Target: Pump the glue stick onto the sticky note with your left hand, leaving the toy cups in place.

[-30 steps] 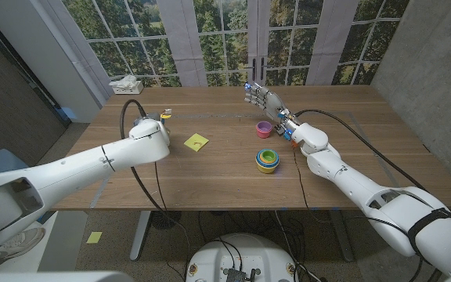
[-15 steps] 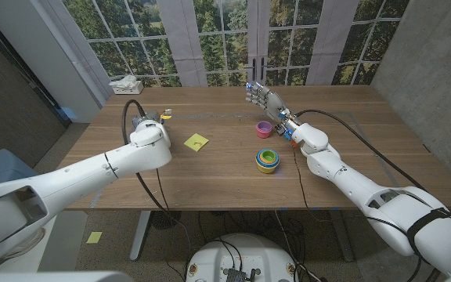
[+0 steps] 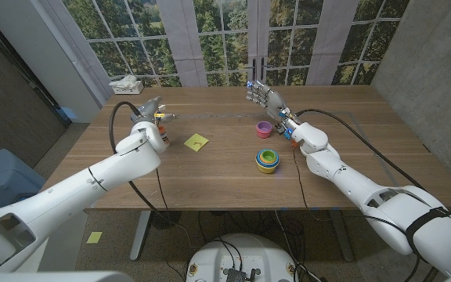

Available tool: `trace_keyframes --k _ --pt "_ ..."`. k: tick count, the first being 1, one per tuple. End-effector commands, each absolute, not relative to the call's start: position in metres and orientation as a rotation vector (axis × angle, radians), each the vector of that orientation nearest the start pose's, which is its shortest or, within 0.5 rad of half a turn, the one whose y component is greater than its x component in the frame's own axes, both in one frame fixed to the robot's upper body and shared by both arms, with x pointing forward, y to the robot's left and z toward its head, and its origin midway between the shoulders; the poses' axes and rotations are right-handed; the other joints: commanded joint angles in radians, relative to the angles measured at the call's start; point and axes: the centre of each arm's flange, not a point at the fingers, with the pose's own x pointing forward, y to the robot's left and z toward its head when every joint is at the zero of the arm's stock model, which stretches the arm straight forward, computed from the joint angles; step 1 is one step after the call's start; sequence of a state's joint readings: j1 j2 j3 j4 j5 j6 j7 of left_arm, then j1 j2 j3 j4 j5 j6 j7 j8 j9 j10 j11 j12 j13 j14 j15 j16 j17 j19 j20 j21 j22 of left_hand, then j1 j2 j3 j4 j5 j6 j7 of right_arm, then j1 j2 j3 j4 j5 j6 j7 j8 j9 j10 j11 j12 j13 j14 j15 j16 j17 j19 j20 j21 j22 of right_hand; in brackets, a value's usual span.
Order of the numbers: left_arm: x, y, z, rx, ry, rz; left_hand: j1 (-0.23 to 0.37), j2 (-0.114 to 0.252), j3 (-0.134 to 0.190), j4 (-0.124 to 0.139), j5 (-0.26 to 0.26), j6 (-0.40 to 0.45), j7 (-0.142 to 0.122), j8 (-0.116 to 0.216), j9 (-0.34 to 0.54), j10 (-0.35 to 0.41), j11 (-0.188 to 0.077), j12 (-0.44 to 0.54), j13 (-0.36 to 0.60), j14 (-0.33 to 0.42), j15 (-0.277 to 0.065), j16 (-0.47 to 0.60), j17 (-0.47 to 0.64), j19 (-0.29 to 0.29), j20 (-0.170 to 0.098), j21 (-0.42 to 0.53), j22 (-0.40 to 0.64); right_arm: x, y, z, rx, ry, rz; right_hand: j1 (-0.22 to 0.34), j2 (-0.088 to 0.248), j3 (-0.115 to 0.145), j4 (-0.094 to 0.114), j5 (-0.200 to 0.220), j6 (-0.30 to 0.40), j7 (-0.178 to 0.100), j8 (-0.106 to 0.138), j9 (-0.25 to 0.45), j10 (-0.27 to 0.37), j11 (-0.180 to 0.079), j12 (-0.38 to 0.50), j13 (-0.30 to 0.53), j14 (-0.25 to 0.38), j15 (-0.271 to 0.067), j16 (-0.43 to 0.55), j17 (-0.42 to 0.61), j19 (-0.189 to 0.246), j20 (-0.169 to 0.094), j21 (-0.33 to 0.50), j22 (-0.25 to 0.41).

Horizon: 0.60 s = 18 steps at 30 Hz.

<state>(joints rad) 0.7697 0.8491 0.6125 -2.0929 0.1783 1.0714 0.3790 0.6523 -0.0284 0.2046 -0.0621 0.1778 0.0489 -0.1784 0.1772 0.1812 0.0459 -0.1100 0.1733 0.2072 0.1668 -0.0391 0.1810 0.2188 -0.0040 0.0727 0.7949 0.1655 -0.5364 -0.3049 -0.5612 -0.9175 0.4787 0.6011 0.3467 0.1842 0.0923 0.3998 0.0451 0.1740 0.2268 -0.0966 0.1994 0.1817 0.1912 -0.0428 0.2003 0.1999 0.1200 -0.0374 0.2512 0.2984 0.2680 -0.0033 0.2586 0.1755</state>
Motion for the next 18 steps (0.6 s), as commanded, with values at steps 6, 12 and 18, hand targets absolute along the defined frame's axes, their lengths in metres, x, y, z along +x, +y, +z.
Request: trace_keyframes --k 6,12,18 --pt "0.539 0.300 0.039 0.760 -0.470 0.454 -0.127 0.079 0.002 0.061 0.024 -0.045 0.005 0.003 -0.004 -0.084 -0.003 0.008 -0.022 -0.104 -0.024 0.001 -0.023 -0.041 -0.004 -0.078 0.001 0.666 -0.176 0.032 -0.197 -0.828 0.540 -0.017 -0.006 -0.012 -0.001 0.005 0.010 -0.002 -0.004 0.001 0.003 0.010 0.004 0.003 0.005 -0.024 -0.005 -0.001 0.010 -0.004 -0.002 0.001" --pt "0.541 0.301 0.035 0.644 -0.554 0.394 -0.201 0.130 0.000 0.096 0.039 -0.074 -0.001 0.000 -0.006 -0.149 -0.012 0.004 -0.028 -0.186 -0.030 -0.008 -0.032 -0.074 -0.028 -0.131 0.000 0.662 -0.184 0.030 -0.181 -0.821 0.518 -0.030 -0.015 -0.020 0.000 0.006 0.010 0.006 -0.005 0.001 0.005 0.012 0.004 0.002 0.006 -0.023 -0.008 -0.005 0.023 -0.025 -0.002 0.001" --pt "0.545 0.305 0.035 0.561 -0.593 0.325 -0.271 0.188 0.005 0.137 0.053 -0.110 0.054 -0.001 -0.008 -0.173 0.002 0.007 -0.030 -0.226 -0.036 -0.002 -0.034 -0.113 -0.048 -0.182 0.001 0.660 -0.190 0.028 -0.152 -0.811 0.504 -0.045 -0.022 -0.029 0.003 0.007 0.007 0.011 -0.008 0.001 -0.004 0.010 0.000 0.002 -0.004 -0.029 -0.015 -0.009 0.021 -0.024 -0.007 0.001"
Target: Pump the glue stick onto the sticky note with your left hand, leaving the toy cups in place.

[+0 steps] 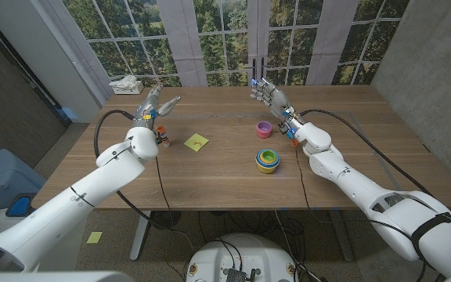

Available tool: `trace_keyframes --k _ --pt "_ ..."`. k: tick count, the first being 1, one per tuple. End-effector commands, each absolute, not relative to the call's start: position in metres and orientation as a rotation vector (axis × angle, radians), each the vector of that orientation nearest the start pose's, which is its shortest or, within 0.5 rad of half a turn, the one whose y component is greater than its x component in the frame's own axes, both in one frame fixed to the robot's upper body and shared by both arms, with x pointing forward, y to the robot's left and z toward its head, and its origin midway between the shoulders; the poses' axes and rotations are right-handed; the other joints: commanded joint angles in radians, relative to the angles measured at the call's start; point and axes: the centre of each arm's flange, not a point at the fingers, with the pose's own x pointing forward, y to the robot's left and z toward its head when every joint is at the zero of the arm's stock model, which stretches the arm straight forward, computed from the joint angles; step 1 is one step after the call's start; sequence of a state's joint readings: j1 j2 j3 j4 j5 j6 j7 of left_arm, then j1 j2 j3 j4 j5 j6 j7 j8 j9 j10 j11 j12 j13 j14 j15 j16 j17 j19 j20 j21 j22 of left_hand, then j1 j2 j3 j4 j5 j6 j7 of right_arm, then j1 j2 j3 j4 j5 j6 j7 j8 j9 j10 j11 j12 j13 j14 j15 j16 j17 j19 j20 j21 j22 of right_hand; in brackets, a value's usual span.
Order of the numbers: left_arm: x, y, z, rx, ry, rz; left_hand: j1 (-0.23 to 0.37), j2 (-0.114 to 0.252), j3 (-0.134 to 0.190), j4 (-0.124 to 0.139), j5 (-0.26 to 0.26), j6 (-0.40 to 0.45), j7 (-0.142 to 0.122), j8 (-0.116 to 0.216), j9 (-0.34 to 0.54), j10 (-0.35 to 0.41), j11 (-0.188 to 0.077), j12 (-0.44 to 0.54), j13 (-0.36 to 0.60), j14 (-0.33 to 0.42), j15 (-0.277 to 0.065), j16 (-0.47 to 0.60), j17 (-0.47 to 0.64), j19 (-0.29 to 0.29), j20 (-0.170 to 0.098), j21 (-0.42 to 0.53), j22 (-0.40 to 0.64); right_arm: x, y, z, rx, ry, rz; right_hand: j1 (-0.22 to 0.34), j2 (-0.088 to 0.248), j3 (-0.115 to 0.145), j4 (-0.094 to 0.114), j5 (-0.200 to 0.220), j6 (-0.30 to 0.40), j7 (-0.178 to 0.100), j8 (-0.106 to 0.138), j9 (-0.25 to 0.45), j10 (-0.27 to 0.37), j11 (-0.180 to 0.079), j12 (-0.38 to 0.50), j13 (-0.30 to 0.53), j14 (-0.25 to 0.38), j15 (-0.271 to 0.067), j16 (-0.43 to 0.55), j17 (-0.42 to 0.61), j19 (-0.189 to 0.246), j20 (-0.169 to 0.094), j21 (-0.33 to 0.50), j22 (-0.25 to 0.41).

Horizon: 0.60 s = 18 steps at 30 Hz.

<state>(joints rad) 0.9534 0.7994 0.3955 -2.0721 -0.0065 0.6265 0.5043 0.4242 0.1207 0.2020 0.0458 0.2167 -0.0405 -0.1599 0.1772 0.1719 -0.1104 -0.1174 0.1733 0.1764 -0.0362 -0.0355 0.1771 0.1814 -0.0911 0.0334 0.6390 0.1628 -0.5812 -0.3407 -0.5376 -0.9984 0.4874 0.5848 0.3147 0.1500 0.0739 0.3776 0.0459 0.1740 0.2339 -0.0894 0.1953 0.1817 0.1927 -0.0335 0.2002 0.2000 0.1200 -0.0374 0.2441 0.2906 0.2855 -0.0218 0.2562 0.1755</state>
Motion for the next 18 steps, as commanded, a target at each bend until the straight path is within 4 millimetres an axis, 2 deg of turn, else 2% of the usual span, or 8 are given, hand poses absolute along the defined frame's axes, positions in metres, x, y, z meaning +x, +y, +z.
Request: trace_keyframes --k 1,3,6,7,10,13,18 --pt "0.545 0.305 0.035 0.554 -0.601 0.318 -0.049 0.044 0.008 0.034 0.016 -0.020 0.040 -0.001 0.001 -0.018 0.010 0.008 0.001 -0.025 -0.039 0.003 0.003 -0.031 -0.013 -0.030 0.003 0.659 -0.192 0.028 -0.151 -0.807 0.503 -0.016 -0.006 -0.010 0.004 0.008 -0.003 0.009 -0.005 0.000 -0.008 -0.007 -0.001 0.001 -0.007 -0.033 -0.010 -0.002 0.002 -0.005 -0.006 0.000" --pt "0.546 0.305 0.035 0.535 -0.609 0.296 -0.069 0.057 0.011 0.050 0.021 -0.022 0.049 0.001 0.000 -0.019 0.015 0.009 0.000 -0.035 -0.044 0.003 0.003 -0.038 -0.016 -0.040 0.004 0.659 -0.194 0.028 -0.139 -0.802 0.499 -0.029 -0.009 -0.015 0.006 0.011 -0.004 0.041 -0.006 -0.001 -0.005 -0.031 -0.001 0.000 -0.008 -0.049 -0.015 -0.010 0.004 -0.005 -0.011 0.000" --pt "0.548 0.306 0.035 0.489 -0.645 0.274 -0.099 0.072 0.017 0.078 0.030 -0.020 0.062 0.003 0.000 -0.019 0.018 0.011 0.000 -0.040 -0.047 0.006 0.003 -0.049 -0.019 -0.055 0.004 0.660 -0.196 0.027 -0.115 -0.796 0.495 -0.032 -0.010 -0.016 0.005 0.012 -0.011 0.060 -0.008 -0.001 -0.006 -0.032 -0.002 -0.001 -0.008 -0.053 -0.018 -0.015 0.003 -0.009 -0.014 0.000" --pt "0.549 0.306 0.036 0.475 -0.654 0.261 -0.108 0.075 0.020 0.086 0.033 -0.021 0.067 0.003 0.000 -0.017 0.018 0.012 0.000 -0.041 -0.047 0.007 0.003 -0.050 -0.025 -0.058 0.004 0.660 -0.197 0.027 -0.111 -0.794 0.497 -0.034 -0.011 -0.017 0.005 0.013 -0.013 0.067 -0.009 -0.002 -0.007 -0.025 -0.002 -0.001 -0.008 -0.053 -0.019 -0.017 0.003 -0.012 -0.016 0.000" --pt "0.552 0.306 0.036 0.424 -0.680 0.212 -0.127 0.078 0.027 0.104 0.041 -0.019 0.074 0.004 -0.001 -0.015 0.017 0.013 -0.001 -0.041 -0.049 0.008 0.003 -0.050 -0.037 -0.067 0.004 0.661 -0.200 0.025 -0.092 -0.794 0.488 -0.037 -0.012 -0.018 0.005 0.014 -0.017 0.069 -0.010 -0.002 -0.012 -0.023 -0.005 -0.002 -0.011 -0.052 -0.022 -0.020 0.003 -0.019 -0.017 0.000" --pt "0.557 0.306 0.037 0.384 -0.694 0.147 -0.150 0.075 0.037 0.118 0.052 -0.014 0.080 0.005 -0.001 -0.005 0.019 0.016 -0.002 -0.036 -0.058 0.011 0.001 -0.037 -0.078 -0.076 0.002 0.661 -0.203 0.024 -0.076 -0.794 0.478 -0.040 -0.013 -0.019 0.005 0.014 -0.021 0.070 -0.011 -0.002 -0.017 -0.020 -0.007 -0.002 -0.014 -0.050 -0.025 -0.022 0.003 -0.024 -0.019 0.000" --pt "0.562 0.304 0.038 0.308 -0.729 0.043 -0.166 0.069 0.048 0.122 0.062 -0.014 0.086 0.004 -0.002 -0.004 0.020 0.015 -0.002 -0.033 -0.061 0.011 -0.002 -0.020 -0.120 -0.085 0.000 0.658 -0.210 0.023 -0.061 -0.805 0.452 -0.042 -0.014 -0.020 0.005 0.015 -0.024 0.070 -0.012 -0.003 -0.020 -0.021 -0.008 -0.002 -0.015 -0.049 -0.026 -0.024 0.004 -0.025 -0.021 -0.001"
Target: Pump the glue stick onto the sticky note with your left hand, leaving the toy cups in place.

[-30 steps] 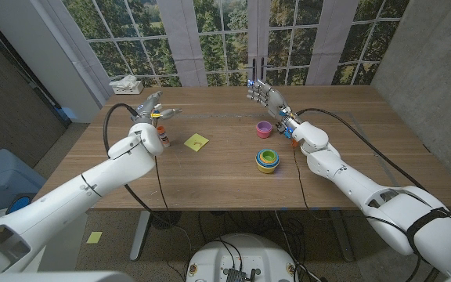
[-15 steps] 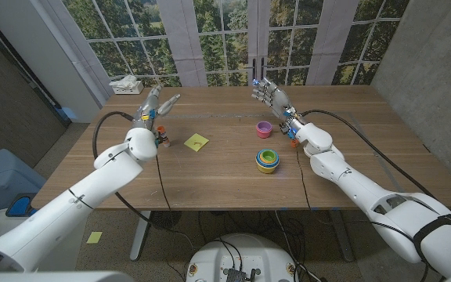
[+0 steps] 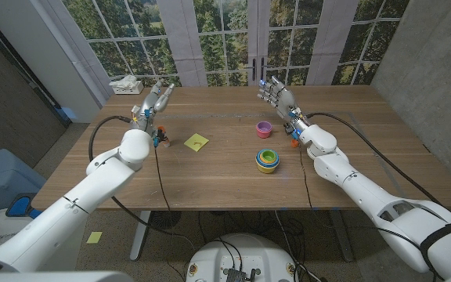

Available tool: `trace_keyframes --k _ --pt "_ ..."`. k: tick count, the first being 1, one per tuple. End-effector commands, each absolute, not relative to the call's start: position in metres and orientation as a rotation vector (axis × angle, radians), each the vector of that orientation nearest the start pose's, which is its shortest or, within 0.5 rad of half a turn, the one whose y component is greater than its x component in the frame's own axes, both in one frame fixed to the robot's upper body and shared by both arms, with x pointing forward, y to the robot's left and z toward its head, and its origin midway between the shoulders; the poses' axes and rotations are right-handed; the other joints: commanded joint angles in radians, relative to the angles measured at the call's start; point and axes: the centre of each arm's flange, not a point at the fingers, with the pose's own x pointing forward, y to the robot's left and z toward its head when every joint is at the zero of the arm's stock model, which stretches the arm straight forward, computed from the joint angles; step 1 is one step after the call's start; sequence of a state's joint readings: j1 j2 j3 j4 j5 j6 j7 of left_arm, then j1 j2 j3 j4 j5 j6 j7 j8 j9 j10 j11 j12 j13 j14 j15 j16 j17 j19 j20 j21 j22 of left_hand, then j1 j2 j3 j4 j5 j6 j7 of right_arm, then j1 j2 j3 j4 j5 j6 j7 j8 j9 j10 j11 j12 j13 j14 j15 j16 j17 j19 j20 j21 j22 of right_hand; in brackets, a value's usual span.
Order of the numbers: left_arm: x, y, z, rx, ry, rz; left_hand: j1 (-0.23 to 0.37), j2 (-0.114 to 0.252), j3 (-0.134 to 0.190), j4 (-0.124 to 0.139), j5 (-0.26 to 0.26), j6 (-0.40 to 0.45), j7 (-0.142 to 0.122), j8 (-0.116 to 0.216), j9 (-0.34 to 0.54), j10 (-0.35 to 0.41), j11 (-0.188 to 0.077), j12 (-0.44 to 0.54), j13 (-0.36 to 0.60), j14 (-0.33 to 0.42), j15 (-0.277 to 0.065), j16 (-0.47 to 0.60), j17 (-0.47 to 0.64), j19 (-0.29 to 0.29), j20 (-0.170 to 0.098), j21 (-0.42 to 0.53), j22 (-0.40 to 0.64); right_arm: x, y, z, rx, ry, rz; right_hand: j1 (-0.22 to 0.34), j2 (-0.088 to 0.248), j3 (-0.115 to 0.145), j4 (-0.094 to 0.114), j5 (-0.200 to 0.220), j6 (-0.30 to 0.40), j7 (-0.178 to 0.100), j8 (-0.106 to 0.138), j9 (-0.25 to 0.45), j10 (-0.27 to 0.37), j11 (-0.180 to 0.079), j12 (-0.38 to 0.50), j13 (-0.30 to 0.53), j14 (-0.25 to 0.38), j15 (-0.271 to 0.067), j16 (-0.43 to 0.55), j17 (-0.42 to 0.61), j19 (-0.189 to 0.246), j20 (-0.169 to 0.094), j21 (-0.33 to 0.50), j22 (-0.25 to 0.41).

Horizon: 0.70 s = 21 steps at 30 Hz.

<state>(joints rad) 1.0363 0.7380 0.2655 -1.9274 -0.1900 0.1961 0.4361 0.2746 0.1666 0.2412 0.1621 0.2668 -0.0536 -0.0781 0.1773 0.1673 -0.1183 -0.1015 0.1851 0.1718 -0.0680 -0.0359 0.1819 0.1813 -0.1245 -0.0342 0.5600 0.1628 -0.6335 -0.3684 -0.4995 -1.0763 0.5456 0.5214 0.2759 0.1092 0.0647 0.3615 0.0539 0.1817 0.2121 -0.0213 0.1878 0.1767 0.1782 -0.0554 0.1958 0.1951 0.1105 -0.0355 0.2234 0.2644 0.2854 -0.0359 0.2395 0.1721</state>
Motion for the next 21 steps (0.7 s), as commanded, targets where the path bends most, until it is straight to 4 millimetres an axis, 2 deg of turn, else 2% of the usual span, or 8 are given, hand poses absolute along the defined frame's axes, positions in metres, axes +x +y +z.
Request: trace_keyframes --k 1,4,6,13,21 --pt "0.563 0.304 0.039 0.296 -0.731 0.016 -0.018 0.023 0.010 0.006 0.013 -0.003 0.006 0.003 0.002 0.004 0.004 0.003 0.003 -0.002 -0.061 0.006 -0.002 0.017 -0.060 -0.008 0.000 0.658 -0.213 0.023 -0.051 -0.805 0.449 -0.002 -0.005 -0.004 -0.003 0.007 -0.003 0.002 -0.005 0.002 -0.005 0.002 -0.003 0.002 -0.005 -0.050 -0.006 0.001 0.004 -0.010 -0.004 0.003" --pt "0.566 0.303 0.040 0.267 -0.740 -0.037 -0.026 0.021 0.018 0.004 0.020 -0.005 0.008 0.002 0.002 0.005 0.003 0.003 0.002 -0.001 -0.062 0.005 -0.004 0.032 -0.089 -0.014 -0.001 0.656 -0.221 0.021 -0.022 -0.812 0.429 -0.003 -0.006 -0.004 -0.003 0.007 -0.003 0.002 -0.005 0.002 -0.005 0.002 -0.003 0.002 -0.005 -0.050 -0.006 0.000 0.006 -0.011 -0.004 0.003" --pt "0.568 0.302 0.040 0.237 -0.745 -0.078 -0.027 0.021 0.020 0.003 0.021 -0.005 0.010 0.002 0.002 0.007 0.003 0.003 0.002 0.000 -0.062 0.006 -0.004 0.035 -0.095 -0.015 -0.001 0.655 -0.227 0.020 0.001 -0.818 0.416 -0.004 -0.007 -0.005 -0.004 0.008 -0.003 0.002 -0.004 0.002 -0.005 0.002 -0.003 0.002 -0.004 -0.049 -0.007 -0.002 0.007 -0.011 -0.005 0.002" --pt "0.572 0.297 0.042 0.153 -0.756 -0.217 -0.034 0.019 0.032 0.000 0.029 0.002 0.019 0.005 0.002 0.020 -0.003 0.007 0.002 0.022 -0.064 0.011 -0.006 0.061 -0.109 -0.020 -0.001 0.653 -0.252 0.016 0.087 -0.830 0.393 -0.006 -0.008 -0.006 -0.005 0.008 -0.001 -0.001 -0.003 0.002 -0.003 0.003 -0.002 0.002 -0.004 -0.049 -0.008 -0.005 0.009 -0.011 -0.006 0.002" --pt "0.571 0.292 0.045 0.159 -0.757 -0.249 -0.037 0.017 0.039 -0.003 0.033 0.006 0.025 0.006 0.002 0.026 -0.006 0.007 0.002 0.029 -0.063 0.011 -0.007 0.077 -0.110 -0.023 -0.001 0.653 -0.277 0.006 0.208 -0.867 0.335 -0.009 -0.010 -0.007 -0.006 0.010 0.006 0.004 0.000 0.002 0.004 0.004 0.000 0.001 0.002 -0.049 -0.009 -0.010 0.013 -0.010 -0.008 0.002"
